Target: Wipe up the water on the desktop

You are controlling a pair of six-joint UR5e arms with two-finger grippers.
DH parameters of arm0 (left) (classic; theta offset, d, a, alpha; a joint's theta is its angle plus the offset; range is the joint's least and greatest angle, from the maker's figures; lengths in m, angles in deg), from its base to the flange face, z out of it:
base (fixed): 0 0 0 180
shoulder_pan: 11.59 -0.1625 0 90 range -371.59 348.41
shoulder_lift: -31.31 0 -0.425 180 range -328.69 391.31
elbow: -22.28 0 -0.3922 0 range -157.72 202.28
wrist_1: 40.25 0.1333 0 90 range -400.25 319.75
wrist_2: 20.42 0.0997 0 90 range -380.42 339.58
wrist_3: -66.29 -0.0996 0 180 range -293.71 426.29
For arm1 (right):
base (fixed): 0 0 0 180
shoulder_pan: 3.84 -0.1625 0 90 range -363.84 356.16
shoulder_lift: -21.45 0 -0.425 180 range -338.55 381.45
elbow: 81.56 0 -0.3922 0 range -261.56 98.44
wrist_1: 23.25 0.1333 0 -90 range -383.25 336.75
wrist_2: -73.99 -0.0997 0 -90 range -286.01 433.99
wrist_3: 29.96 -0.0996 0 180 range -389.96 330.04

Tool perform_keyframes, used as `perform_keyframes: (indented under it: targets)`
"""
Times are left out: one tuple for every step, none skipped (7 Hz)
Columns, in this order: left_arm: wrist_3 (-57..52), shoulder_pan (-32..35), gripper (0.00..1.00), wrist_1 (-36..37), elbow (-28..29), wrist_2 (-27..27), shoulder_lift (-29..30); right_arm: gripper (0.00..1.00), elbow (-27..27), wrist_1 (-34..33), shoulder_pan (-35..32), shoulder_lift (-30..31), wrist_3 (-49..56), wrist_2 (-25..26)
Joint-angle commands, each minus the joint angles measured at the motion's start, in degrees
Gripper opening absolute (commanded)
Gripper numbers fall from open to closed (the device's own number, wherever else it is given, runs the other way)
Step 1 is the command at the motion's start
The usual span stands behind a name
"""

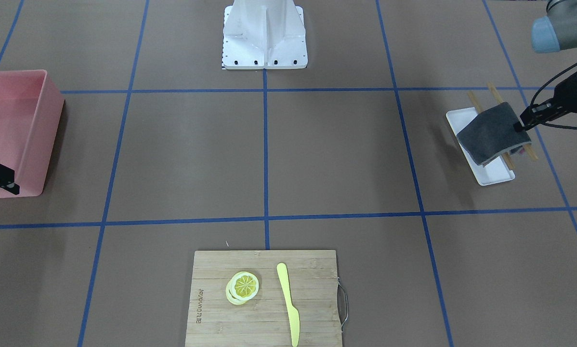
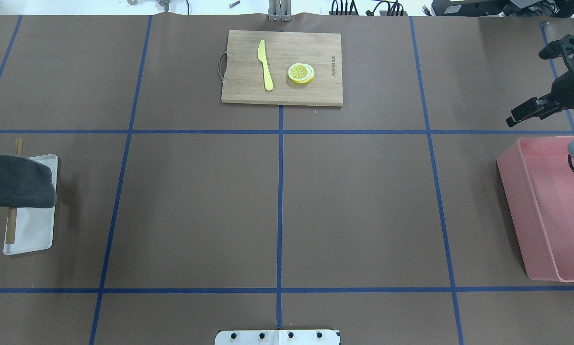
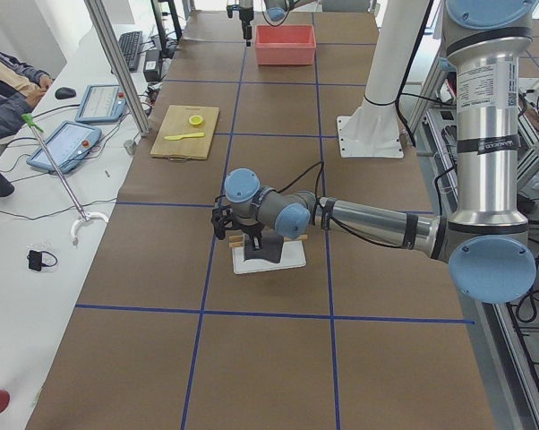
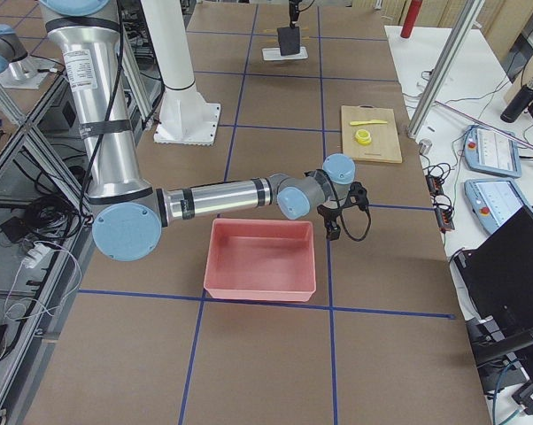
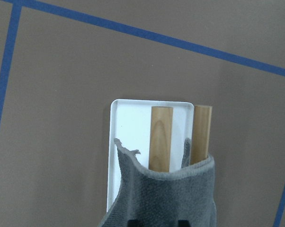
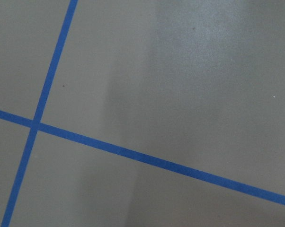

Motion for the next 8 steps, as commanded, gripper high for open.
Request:
perform_keyframes:
  targets:
    - [0.0,0.0,0.17,0.0,0.0,0.0,0.0,1.00,-0.3,0.1,-0.1,-0.3,0.0,0.0]
    - [0.0,0.0,0.02,0.0,0.0,-0.1,0.0,1.00,-0.4,0.0,-0.1,-0.4,0.0,0.0]
    - [0.0,0.0,0.00,0.1,-0.2,-0.3,0.1,1.00,-0.3,0.1,-0.1,-0.7,-0.1,0.0]
    - [-0.1,0.1,0.00,0.1,-0.4,-2.4,0.0,1.00,-0.2,0.2,-0.1,-0.9,-0.1,0.0]
    - [0.1,0.4,0.00,0.3,-1.0,-10.1,0.2,1.00,0.0,0.3,0.0,-2.3,-0.2,0.0]
    - [2.1,1.7,0.00,0.4,-2.0,-13.4,1.2,1.00,1.0,0.3,0.2,-3.7,-1.1,-0.5]
    - [11.2,1.8,0.00,0.4,-3.8,-13.5,5.3,1.00,2.1,1.1,2.1,-5.1,-5.6,-1.2]
    - [22.0,1.6,0.00,0.6,-3.3,-13.5,13.6,1.00,3.5,1.2,5.2,-9.0,-14.2,-1.1]
